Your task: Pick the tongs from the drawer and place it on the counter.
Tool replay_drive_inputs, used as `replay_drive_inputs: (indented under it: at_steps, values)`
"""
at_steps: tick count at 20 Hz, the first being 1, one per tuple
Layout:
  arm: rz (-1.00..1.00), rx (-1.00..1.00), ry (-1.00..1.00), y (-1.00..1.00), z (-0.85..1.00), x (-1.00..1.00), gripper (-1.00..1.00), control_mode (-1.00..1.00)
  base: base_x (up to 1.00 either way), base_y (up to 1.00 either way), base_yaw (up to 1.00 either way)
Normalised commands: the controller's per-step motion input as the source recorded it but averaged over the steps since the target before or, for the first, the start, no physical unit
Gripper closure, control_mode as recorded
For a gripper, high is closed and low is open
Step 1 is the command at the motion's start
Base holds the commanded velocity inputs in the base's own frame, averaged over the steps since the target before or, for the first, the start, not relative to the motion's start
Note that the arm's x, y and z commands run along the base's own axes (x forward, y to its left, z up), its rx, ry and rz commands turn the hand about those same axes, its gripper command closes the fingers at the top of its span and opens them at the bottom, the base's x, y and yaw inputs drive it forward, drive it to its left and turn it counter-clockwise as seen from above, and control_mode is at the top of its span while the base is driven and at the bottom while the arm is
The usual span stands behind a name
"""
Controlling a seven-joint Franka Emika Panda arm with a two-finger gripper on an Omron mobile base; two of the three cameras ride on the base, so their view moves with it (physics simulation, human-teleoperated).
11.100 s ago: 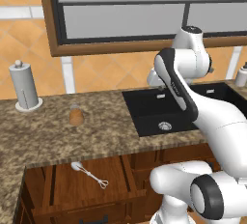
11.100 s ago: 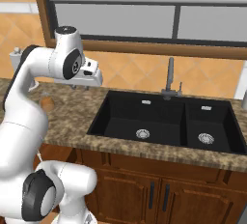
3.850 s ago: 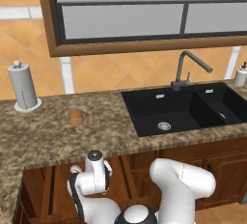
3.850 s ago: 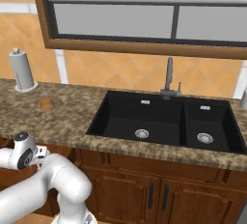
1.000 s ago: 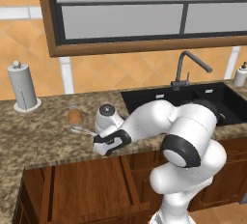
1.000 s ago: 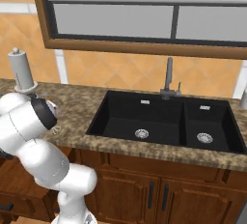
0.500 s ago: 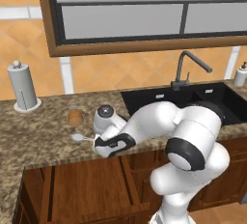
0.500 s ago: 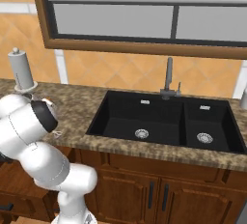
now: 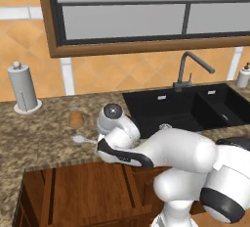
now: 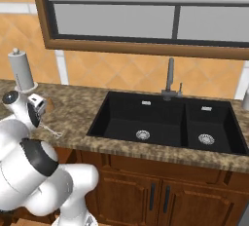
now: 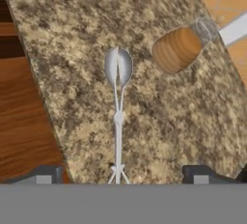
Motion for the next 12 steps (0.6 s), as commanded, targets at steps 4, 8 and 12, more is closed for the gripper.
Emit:
replay_drive_inputs:
  at_steps: [4,8,12]
  values:
    - [0.00,0.03,-0.15,-0.04,0.58,-0.74,-1.00,-1.00,0.00,0.00,0.00]
    - [0.00,0.06,-0.19,-0.04,0.72,-0.65,-1.00,-1.00,0.00,0.00,0.00]
    - [0.00,0.16,-0.14,-0.21,0.47,-0.41,-1.00,-1.00,0.00,0.00,0.00]
